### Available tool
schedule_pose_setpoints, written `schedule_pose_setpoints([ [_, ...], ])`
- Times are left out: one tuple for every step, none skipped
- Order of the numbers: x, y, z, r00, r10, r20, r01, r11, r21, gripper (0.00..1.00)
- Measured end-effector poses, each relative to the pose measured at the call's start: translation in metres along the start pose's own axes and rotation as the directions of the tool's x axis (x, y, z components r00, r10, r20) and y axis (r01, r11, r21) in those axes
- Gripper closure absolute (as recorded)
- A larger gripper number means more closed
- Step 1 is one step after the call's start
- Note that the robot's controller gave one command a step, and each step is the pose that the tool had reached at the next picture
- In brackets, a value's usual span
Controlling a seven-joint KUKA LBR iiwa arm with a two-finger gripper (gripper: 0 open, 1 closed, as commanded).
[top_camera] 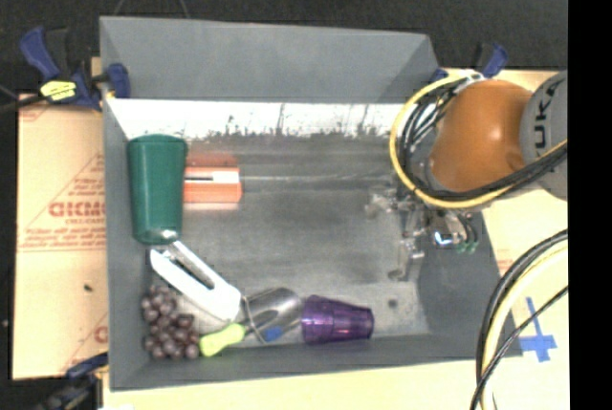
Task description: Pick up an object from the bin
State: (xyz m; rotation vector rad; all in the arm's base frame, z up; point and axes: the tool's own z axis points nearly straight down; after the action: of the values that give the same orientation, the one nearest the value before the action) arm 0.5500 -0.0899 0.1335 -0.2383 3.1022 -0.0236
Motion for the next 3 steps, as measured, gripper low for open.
schedule_pose_setpoints([
  [0.001,-0.001,-0.099,0.999,-0.041,0.000,0.041,0.999,-0.003,0.00],
  [0.017,0.060,0.021,0.999,-0.048,0.002,0.048,0.999,-0.001,0.00],
  [0.017,0.043,-0.032,0.998,-0.067,0.018,0.067,0.998,0.005,0.00],
])
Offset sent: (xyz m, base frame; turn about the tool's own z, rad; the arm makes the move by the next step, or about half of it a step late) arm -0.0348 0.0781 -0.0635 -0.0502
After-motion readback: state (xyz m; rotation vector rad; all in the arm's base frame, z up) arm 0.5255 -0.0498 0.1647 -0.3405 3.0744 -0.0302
